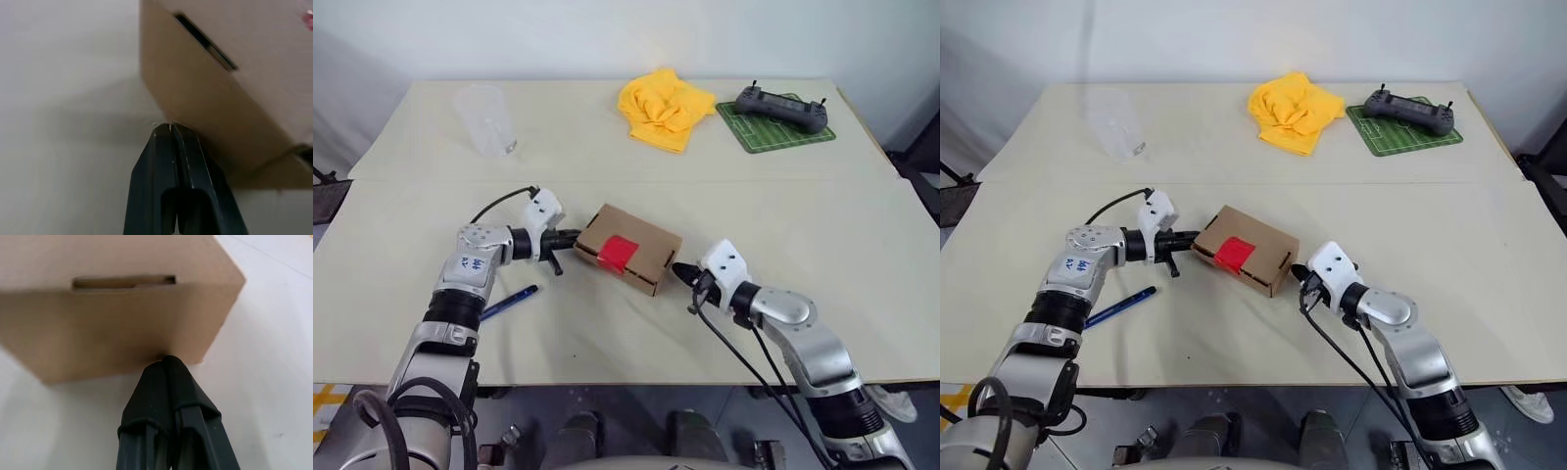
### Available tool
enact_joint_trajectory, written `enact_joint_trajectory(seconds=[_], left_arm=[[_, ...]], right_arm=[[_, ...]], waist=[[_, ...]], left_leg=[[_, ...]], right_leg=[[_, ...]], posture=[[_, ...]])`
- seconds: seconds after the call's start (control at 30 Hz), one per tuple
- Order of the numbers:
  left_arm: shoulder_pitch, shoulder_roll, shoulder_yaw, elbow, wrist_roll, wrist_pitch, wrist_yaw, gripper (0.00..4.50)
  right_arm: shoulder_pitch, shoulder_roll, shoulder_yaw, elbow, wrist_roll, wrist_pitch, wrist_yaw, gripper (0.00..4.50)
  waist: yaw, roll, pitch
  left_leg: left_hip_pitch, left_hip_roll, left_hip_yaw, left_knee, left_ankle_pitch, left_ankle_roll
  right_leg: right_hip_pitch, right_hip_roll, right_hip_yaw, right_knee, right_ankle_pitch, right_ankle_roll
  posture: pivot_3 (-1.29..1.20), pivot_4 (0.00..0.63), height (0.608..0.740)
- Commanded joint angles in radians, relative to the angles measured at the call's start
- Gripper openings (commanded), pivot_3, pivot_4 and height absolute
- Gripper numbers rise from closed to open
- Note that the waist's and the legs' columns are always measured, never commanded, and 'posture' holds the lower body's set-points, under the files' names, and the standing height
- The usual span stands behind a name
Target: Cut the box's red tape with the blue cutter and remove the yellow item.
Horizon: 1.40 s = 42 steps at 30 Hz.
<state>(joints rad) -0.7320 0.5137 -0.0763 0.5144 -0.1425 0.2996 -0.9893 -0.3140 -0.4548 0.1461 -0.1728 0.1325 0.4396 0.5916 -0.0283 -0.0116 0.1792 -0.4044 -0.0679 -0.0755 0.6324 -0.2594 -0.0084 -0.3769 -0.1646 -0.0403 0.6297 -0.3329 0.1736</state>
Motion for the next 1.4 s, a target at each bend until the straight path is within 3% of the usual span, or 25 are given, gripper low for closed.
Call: enact_joint_trajectory(seconds=[0.03,0.37,0.43,0.53,0.6,0.7,0.8,0.97,1.13,1.27,1.4], left_arm=[[0.084,0.014,-0.024,-0.216,-0.09,0.122,-0.108,0.04],[0.204,0.09,-0.037,-0.499,-0.189,0.29,-0.206,0.04],[0.172,0.117,0.002,-0.509,-0.237,0.331,-0.226,0.04],[0.111,0.156,0.046,-0.507,-0.321,0.412,-0.269,0.04],[0.031,0.137,0.093,-0.458,-0.369,0.442,-0.247,0.04],[-0.06,0.079,0.113,-0.34,-0.336,0.378,-0.173,0.04],[-0.125,0.013,0.032,-0.127,-0.154,0.2,-0.021,0.04],[-0.142,-0.034,-0.067,0.007,-0.033,0.06,-0.014,0.04],[-0.07,-0.028,-0.131,-0.154,-0.091,0.217,-0.154,0.04],[0.0,-0.03,-0.153,-0.273,-0.125,0.268,-0.205,0.04],[0.051,-0.076,-0.17,-0.354,-0.123,0.321,-0.148,0.04]], right_arm=[[-0.063,0.016,0.004,0.045,-0.029,-0.015,-0.019,0.0],[-0.23,-0.01,-0.059,0.306,-0.139,-0.14,-0.117,0.0],[-0.213,-0.068,-0.114,0.286,-0.099,-0.138,-0.063,0.0],[-0.124,-0.166,-0.118,0.151,0.037,-0.03,0.161,0.0],[-0.032,-0.247,-0.09,0.012,0.115,0.08,0.278,0.0],[0.049,-0.291,-0.052,-0.14,0.19,0.207,0.337,0.0],[0.062,-0.254,0.006,-0.225,0.213,0.316,0.299,0.0],[0.018,-0.156,0.018,-0.236,0.2,0.409,0.169,0.0],[-0.056,-0.102,-0.009,-0.145,0.116,0.374,0.036,0.0],[-0.109,-0.114,-0.019,-0.065,0.092,0.319,0.041,0.0],[-0.166,-0.14,-0.006,0.018,0.071,0.262,0.084,0.0]], waist=[[0.0,0.0,0.0],[0.002,0.0,0.0],[0.005,0.0,0.0],[0.015,0.001,0.001],[0.023,0.001,0.001],[0.025,0.001,0.001],[0.024,0.001,0.001],[0.024,-0.004,0.003],[0.026,-0.005,0.004],[0.027,-0.004,0.004],[0.027,-0.004,0.004]], left_leg=[[0.0,0.0,0.0,0.0,0.0,0.0],[0.0,0.0,-0.005,0.001,0.0,0.0],[0.0,0.001,-0.005,0.001,0.0,0.0],[-0.001,0.0,-0.005,0.0,0.0,0.0],[-0.001,0.001,-0.005,0.0,0.0,0.0],[-0.001,0.001,-0.002,0.001,0.0,0.0],[0.0,0.001,0.0,0.004,-0.001,0.001],[0.0,0.001,0.001,0.005,-0.001,0.001],[-0.001,0.0,0.0,0.005,-0.001,0.001],[-0.001,0.0,0.0,0.005,-0.001,0.001],[-0.001,0.001,0.0,0.005,-0.001,0.001]], right_leg=[[0.0,0.0,0.001,0.0,0.0,0.0],[0.0,0.0,0.001,0.0,0.0,0.0],[0.0,0.0,0.001,-0.001,0.0,0.0],[0.0,0.0,0.001,-0.002,0.0,0.0],[0.0,0.0,0.0,-0.002,0.0,0.0],[0.001,0.001,-0.001,-0.002,0.0,0.0],[0.003,0.0,0.0,-0.002,0.001,0.001],[0.001,0.0,0.001,0.0,0.001,0.002],[0.0,-0.001,0.001,0.0,0.001,0.002],[0.0,-0.001,0.001,0.0,0.001,0.002],[0.0,-0.001,0.001,-0.001,0.001,0.002]], posture=[[0.0,0.15,0.74],[0.0,0.15,0.74],[0.0,0.15,0.74],[0.0,0.15,0.74],[0.0,0.15,0.74],[0.0,0.15,0.74],[0.0,0.15,0.74],[0.0,0.15,0.74],[0.0,0.15,0.74],[0.0,0.15,0.74],[0.0,0.15,0.74]])
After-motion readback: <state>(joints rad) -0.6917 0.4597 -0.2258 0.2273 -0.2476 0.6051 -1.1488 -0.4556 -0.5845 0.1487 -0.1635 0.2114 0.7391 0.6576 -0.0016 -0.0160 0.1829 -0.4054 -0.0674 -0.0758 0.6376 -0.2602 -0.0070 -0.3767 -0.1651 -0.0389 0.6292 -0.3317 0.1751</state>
